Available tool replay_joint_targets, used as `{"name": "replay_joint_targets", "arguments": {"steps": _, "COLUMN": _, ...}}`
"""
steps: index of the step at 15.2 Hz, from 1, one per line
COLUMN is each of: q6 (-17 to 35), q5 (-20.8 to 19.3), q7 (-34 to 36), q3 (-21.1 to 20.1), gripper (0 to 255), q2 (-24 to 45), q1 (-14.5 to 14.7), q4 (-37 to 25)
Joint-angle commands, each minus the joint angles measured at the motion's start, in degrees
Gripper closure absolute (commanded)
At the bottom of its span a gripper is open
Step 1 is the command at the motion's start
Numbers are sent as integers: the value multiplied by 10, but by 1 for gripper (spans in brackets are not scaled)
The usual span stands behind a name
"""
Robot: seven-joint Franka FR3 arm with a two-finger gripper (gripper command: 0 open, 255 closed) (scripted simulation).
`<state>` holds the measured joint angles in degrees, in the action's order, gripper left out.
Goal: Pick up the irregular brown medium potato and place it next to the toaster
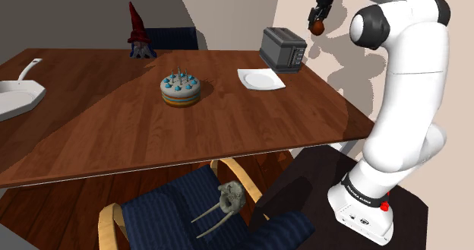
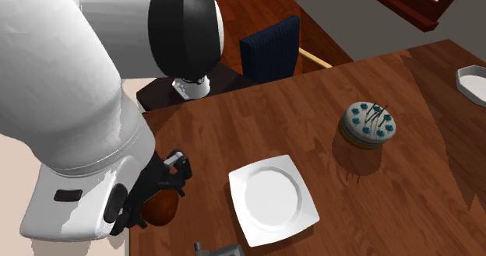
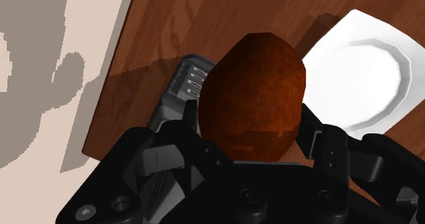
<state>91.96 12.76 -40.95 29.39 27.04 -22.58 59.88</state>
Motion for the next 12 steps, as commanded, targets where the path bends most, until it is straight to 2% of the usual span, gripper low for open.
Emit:
{"name": "replay_joint_targets", "arguments": {"steps": 1, "q6": -67, "q5": 45, "q7": -10, "q3": -11, "gripper": 255, "q2": 106, "q1": -69, "q4": -172}}
{"name": "replay_joint_targets", "arguments": {"steps": 5, "q6": -9, "q5": 30, "q7": -15, "q3": -9, "gripper": 255, "q2": 71, "q1": -43, "q4": -78}}
{"name": "replay_joint_targets", "arguments": {"steps": 12, "q6": 65, "q5": 19, "q7": -20, "q3": -5, "gripper": 255, "q2": 42, "q1": -16, "q4": 28}}
